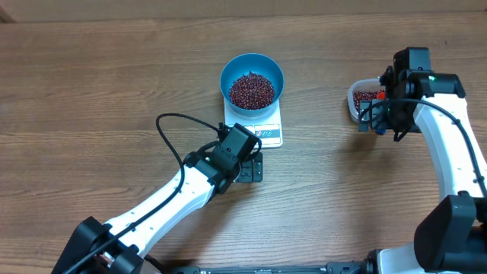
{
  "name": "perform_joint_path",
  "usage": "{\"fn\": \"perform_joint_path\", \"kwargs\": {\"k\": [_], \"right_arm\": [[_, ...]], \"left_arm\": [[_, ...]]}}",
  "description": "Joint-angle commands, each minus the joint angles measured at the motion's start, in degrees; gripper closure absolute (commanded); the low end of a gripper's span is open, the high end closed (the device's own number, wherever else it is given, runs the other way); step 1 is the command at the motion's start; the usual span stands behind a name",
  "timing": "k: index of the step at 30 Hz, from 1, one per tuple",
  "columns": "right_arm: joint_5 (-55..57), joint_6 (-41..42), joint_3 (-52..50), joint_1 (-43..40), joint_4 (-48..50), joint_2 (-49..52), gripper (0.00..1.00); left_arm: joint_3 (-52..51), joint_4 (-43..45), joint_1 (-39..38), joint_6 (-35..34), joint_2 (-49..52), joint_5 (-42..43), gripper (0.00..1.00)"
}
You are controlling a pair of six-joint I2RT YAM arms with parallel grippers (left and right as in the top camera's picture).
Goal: Scoop item into bowl and weigh 150g on scale
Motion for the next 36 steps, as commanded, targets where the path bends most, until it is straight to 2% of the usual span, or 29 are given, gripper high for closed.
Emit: {"fn": "perform_joint_path", "kwargs": {"k": [1,16,21,31,36], "right_arm": [[0.42,-0.22,-0.39,-0.2,0.31,0.33,0.0],[0.42,-0.22,-0.39,-0.2,0.33,0.33,0.0],[0.42,-0.22,-0.39,-0.2,0.31,0.33,0.0],[0.42,-0.22,-0.39,-0.2,0.31,0.33,0.0],[0.42,-0.22,-0.39,-0.2,0.33,0.33,0.0]], "left_arm": [[0.0,0.24,0.24,1.11,-0.04,-1.18,0.0],[0.0,0.22,0.24,1.09,-0.2,-1.79,0.0],[0.0,0.13,0.22,1.33,-3.06,-2.1,0.0],[-0.07,-0.24,0.24,13.22,-16.26,-2.05,0.0],[-2.01,0.26,0.37,16.24,-23.93,-2.49,0.01]]}}
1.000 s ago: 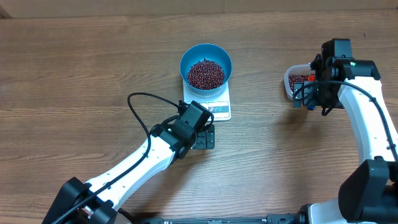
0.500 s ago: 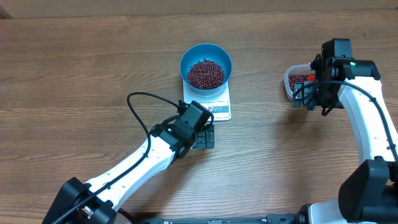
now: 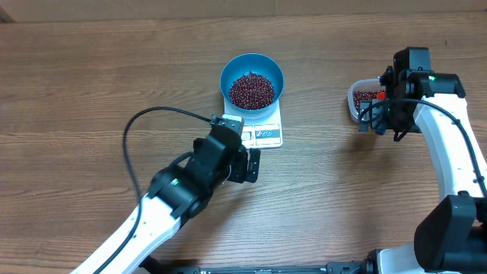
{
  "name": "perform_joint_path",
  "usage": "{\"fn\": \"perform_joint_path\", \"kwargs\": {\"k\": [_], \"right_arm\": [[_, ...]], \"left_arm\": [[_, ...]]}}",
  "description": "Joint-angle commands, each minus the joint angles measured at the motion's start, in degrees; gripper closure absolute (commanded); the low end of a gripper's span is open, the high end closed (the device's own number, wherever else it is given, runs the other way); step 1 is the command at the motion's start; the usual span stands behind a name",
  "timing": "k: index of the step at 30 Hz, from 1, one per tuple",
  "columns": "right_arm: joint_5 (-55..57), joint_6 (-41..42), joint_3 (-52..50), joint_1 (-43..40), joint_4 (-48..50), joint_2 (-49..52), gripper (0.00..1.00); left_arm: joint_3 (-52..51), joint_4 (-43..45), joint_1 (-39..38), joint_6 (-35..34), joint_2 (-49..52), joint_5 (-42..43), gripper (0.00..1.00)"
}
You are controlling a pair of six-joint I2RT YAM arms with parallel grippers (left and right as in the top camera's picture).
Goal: Scoop item into bowl and weigh 150g on scale
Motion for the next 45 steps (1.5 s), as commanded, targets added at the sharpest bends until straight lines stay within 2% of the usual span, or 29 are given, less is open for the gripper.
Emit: {"fn": "perform_joint_path", "kwargs": {"k": [1,8,14,25,32,39,45], "right_arm": [[0.42,-0.22,-0.39,-0.2,0.31,0.33,0.0],[0.42,-0.22,-0.39,-0.2,0.31,0.33,0.0],[0.42,-0.22,-0.39,-0.2,0.31,0.33,0.0],[0.39,-0.22,-0.39,-0.2,0.31,0.33,0.0],[0.42,-0.22,-0.39,-0.2,0.31,0.33,0.0],[0.42,-0.22,-0.39,-0.2,0.31,0.33,0.0],[0.42,-0.22,-0.39,-0.2,0.33,0.33,0.0]], "left_arm": [[-2.47,0.5,0.5,4.66,-5.62,-1.6,0.0],[-12.85,6.51,6.03,5.07,-19.28,0.76,0.0],[-23.45,17.51,14.27,12.85,-30.8,13.88,0.0],[-33.24,24.11,20.48,13.62,-44.74,14.73,0.0],[-35.87,24.74,26.1,16.41,-50.71,19.71,0.0],[-38.12,25.33,30.82,17.62,-55.65,20.55,0.0],[-44.61,33.77,32.17,17.4,-59.82,20.59,0.0]]}}
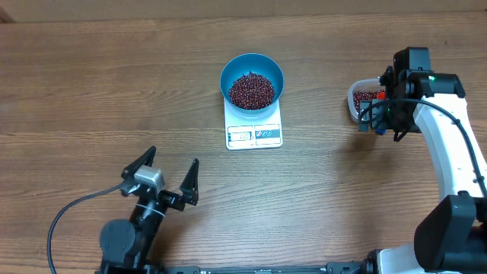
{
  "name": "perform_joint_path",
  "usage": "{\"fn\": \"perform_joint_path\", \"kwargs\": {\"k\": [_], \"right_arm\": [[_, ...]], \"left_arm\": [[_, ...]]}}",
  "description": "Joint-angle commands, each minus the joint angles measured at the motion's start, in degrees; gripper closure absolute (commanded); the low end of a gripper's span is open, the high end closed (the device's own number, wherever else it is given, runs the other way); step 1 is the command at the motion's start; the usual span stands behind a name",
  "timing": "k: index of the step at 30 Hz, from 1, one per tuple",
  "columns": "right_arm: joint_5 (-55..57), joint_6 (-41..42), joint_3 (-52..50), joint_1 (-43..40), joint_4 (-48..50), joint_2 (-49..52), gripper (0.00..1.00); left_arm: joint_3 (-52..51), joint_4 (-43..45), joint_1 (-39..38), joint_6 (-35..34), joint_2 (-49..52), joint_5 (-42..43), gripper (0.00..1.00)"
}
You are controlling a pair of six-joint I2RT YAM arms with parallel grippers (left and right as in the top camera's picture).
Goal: Scoop item into bowl and weigh 150g on scale
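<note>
A blue bowl [225,79] full of dark red beans [252,90] stands on the white scale [254,135] at the middle of the table. My left gripper [166,173] is open at the near left, well away from the scale, with its fingers spread and nothing between them. My right gripper [378,114] hangs at the near edge of a small clear container [352,100] of beans at the right. The wrist covers its fingers, so their state and anything held are hidden.
The wooden table [91,91] carries only the scale with its bowl and the bean container. The left arm's black cable [68,213] loops over the near left. The right arm [449,144] runs down the right edge.
My left arm has gone from the scale's front edge back to the near left of the table, where its gripper stands wide open. The right arm, bowl and scale are unchanged.
My left gripper was first at the table just in front of the scale. It was still there later, with the arm bent differently. Now it is far back at the near left. The right gripper stayed at the bean container throughout.
</note>
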Motion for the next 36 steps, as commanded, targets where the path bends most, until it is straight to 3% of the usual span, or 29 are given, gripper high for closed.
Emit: {"fn": "perform_joint_path", "kwargs": {"k": [1,3,10,17,36], "right_arm": [[0.42,-0.2,-0.39,-0.2,0.28,0.33,0.0],[0.42,-0.2,-0.39,-0.2,0.28,0.33,0.0],[0.42,-0.2,-0.39,-0.2,0.28,0.33,0.0],[0.42,-0.2,-0.39,-0.2,0.28,0.33,0.0],[0.42,-0.2,-0.39,-0.2,0.28,0.33,0.0]], "left_arm": [[-4.85,3.82,0.63,1.11,-2.43,0.96,0.0],[-7.87,6.99,0.63,1.14,-3.76,0.92,0.01],[-8.41,4.09,2.75,1.18,-6.54,0.46,0.0],[-8.41,-5.6,4.39,1.2,-8.46,-1.42,0.0],[-8.41,-5.18,4.42,3.32,-8.46,-1.53,0.0]]}}
